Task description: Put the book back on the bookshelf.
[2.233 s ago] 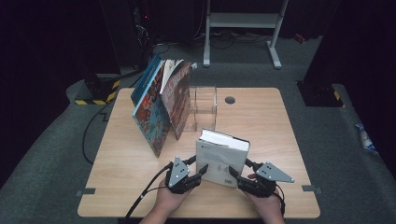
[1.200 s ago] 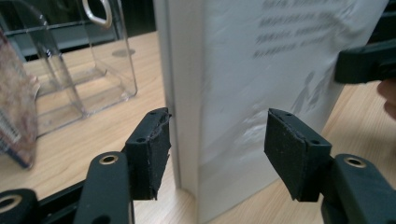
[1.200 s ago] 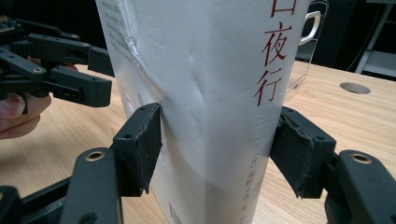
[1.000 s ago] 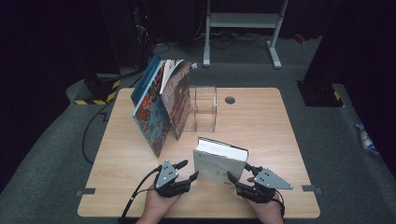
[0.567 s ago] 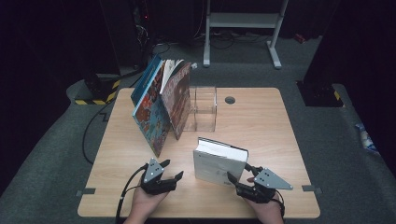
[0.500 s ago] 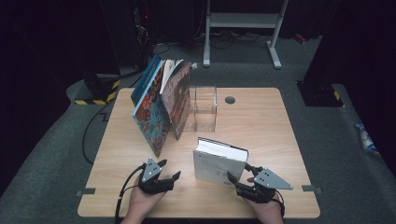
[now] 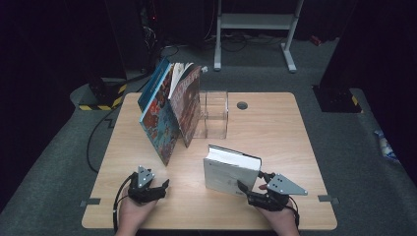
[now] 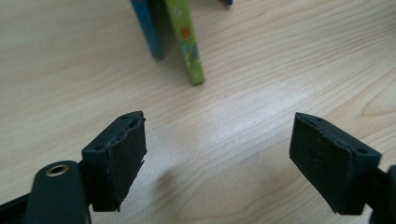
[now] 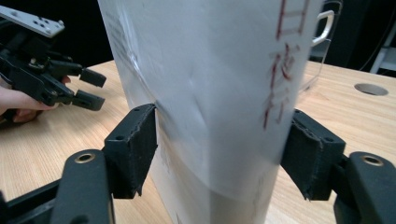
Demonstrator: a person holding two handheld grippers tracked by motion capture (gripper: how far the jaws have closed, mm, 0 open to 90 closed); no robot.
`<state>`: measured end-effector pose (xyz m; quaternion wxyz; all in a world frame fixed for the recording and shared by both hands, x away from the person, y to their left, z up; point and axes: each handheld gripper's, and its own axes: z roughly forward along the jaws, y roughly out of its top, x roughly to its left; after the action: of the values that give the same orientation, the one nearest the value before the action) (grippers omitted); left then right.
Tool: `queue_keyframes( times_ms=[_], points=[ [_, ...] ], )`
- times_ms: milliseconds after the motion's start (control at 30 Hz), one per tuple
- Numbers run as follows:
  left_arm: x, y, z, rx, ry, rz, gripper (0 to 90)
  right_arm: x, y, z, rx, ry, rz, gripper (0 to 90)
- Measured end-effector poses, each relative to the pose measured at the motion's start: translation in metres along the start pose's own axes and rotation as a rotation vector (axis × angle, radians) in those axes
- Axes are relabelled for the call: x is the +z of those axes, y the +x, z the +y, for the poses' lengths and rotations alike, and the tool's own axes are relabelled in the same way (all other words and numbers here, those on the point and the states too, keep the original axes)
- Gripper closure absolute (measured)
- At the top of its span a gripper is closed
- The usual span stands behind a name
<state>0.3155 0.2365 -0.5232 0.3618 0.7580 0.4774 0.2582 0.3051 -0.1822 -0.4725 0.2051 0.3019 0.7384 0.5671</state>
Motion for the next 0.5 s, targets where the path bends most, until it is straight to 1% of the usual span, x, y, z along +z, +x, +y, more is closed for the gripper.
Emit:
queue_keyframes(
  times_ms=[67,133,233,333,367,433,500],
  points=[
    [0.000,0.001,0.000,-0.005,0.002,0.000,18.2,0.004,0.000,0.004,0.007,0.006,0.015,28.7],
    [0.002,0.001,0.000,-0.010,0.028,-0.008,18.0,0.006,-0.001,0.008,0.005,0.014,0.024,27.6],
    [0.004,0.001,0.000,-0.015,0.049,-0.023,19.3,0.010,0.000,0.015,-0.006,0.021,0.027,26.2],
    [0.006,-0.002,0.000,0.006,0.070,-0.014,19.4,0.011,-0.001,0.020,-0.003,0.018,0.036,25.8],
    [0.006,-0.002,0.000,0.021,0.077,-0.012,19.4,0.011,-0.001,0.021,-0.005,0.015,0.032,25.8],
    [0.007,-0.004,0.000,0.023,0.074,-0.004,19.7,0.010,-0.002,0.023,0.007,0.006,0.043,26.4],
    [0.007,-0.004,0.000,0.025,0.071,0.000,20.2,0.009,-0.003,0.024,0.017,0.008,0.052,27.1]
  ],
)
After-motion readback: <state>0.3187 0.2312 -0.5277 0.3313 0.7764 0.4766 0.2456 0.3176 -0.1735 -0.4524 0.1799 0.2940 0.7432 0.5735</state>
